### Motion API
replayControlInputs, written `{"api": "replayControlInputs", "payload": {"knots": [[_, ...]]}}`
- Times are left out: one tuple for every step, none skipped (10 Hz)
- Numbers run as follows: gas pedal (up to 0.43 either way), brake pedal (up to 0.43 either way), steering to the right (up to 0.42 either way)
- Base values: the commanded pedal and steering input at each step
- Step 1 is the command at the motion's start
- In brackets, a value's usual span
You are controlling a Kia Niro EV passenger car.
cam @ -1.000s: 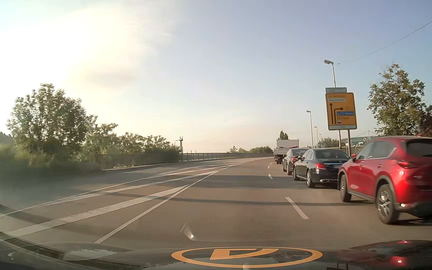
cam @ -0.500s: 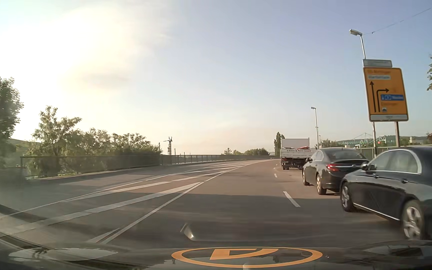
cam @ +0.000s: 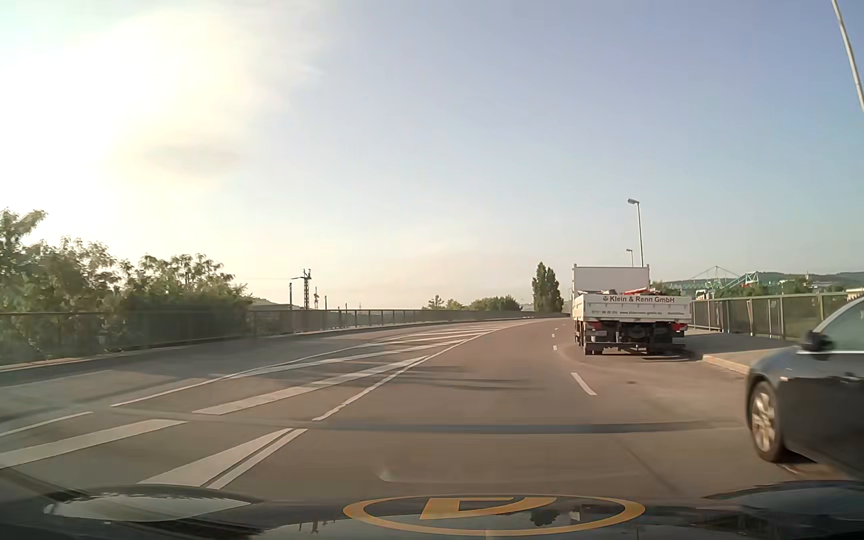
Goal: Follow the waypoints while adhering to traffic rules and regulations
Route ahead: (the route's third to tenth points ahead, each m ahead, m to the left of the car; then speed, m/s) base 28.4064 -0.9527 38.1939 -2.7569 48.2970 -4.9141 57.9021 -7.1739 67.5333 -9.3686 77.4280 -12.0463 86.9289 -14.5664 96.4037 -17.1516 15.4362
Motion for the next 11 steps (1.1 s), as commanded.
{"api": "replayControlInputs", "payload": {"knots": [[0.228,0.000,0.025],[0.220,0.000,0.025],[0.189,0.000,0.025],[0.177,0.000,0.026],[0.177,0.000,0.026],[0.169,0.000,0.026],[0.169,0.000,0.029],[0.169,0.000,0.033],[0.169,0.000,0.040],[0.150,0.000,0.043],[0.150,0.000,0.043]]}}
